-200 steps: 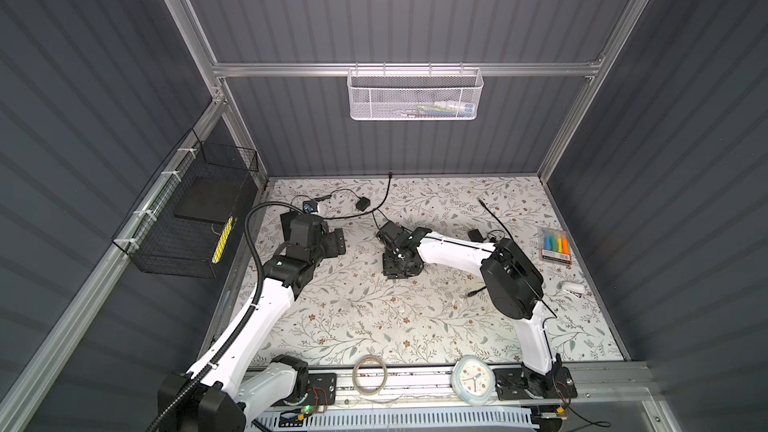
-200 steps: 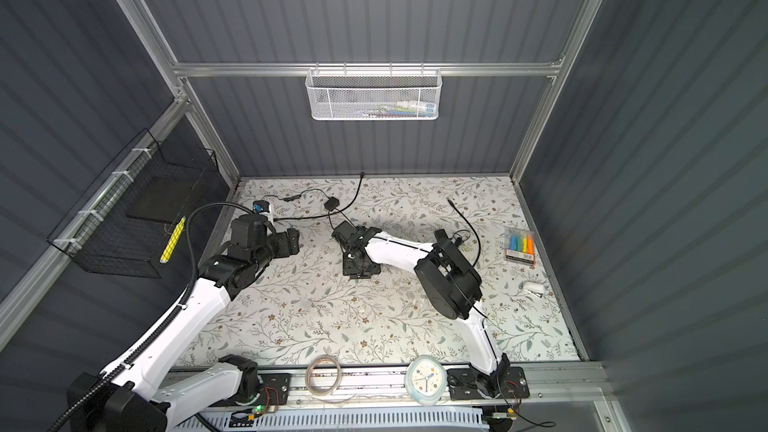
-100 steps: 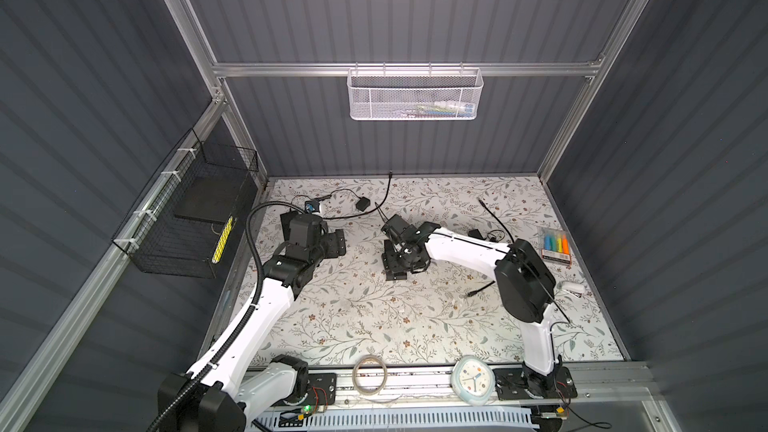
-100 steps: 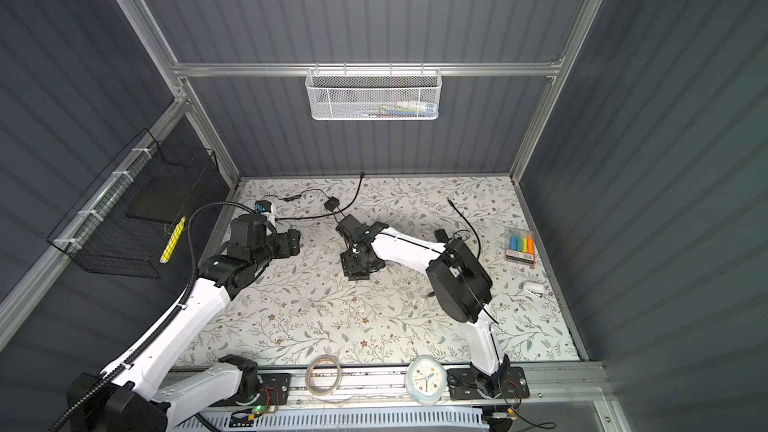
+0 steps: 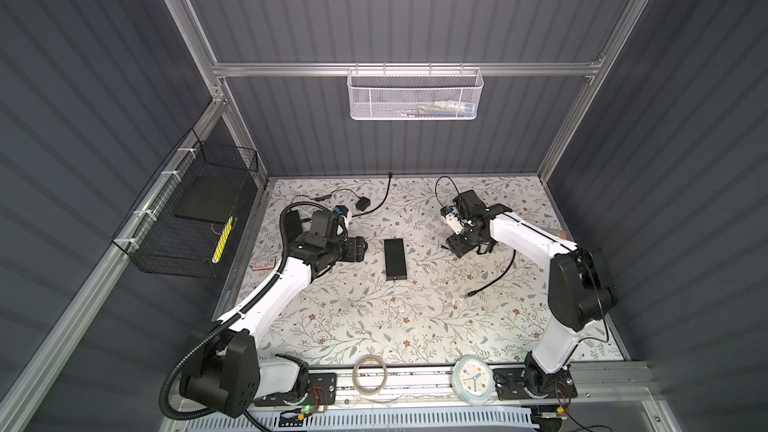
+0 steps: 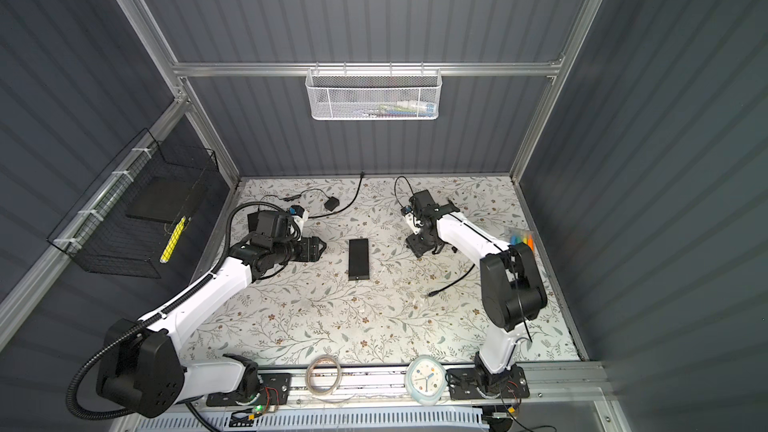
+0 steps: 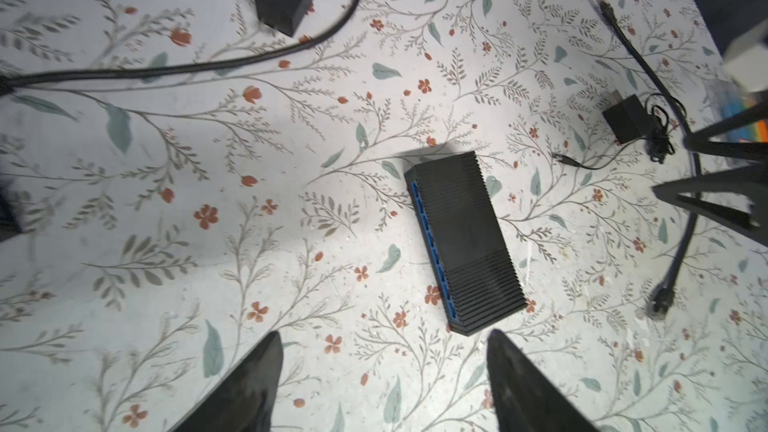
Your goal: Insert the plug into the switch port
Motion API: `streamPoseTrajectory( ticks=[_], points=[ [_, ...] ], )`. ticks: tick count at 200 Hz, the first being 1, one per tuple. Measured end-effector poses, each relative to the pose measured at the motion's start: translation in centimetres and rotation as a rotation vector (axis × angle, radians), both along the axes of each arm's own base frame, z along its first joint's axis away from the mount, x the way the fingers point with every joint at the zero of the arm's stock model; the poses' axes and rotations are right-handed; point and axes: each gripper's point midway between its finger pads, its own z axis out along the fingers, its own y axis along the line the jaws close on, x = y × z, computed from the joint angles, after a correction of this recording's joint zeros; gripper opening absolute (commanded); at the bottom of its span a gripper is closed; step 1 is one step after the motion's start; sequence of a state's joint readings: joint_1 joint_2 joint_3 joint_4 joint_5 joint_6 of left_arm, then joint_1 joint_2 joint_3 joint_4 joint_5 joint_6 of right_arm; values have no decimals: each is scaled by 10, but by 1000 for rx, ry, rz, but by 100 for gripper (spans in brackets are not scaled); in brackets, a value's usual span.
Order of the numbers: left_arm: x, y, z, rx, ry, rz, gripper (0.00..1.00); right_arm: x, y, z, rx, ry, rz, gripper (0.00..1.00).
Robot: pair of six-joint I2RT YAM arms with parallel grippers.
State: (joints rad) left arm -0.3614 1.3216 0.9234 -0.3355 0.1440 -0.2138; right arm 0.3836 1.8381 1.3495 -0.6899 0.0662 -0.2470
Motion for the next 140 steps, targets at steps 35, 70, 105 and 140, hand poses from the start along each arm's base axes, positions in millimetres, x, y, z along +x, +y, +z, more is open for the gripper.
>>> streamPoseTrajectory(
  ticks=[35,70,105,140],
  points=[
    [-3,-6,-4,-23,24,-30,76,15,-7,-41,-71,96,45,54],
    [-4,-8,-4,-29,26,-39,76,23,-2,-47,-82,119,87,51],
    [-5,-9,-4,-31,28,-46,76,31,5,-39,-74,92,117,46],
    [-5,-9,-8,-23,35,-51,76,27,21,-53,-89,116,168,42]
  ],
)
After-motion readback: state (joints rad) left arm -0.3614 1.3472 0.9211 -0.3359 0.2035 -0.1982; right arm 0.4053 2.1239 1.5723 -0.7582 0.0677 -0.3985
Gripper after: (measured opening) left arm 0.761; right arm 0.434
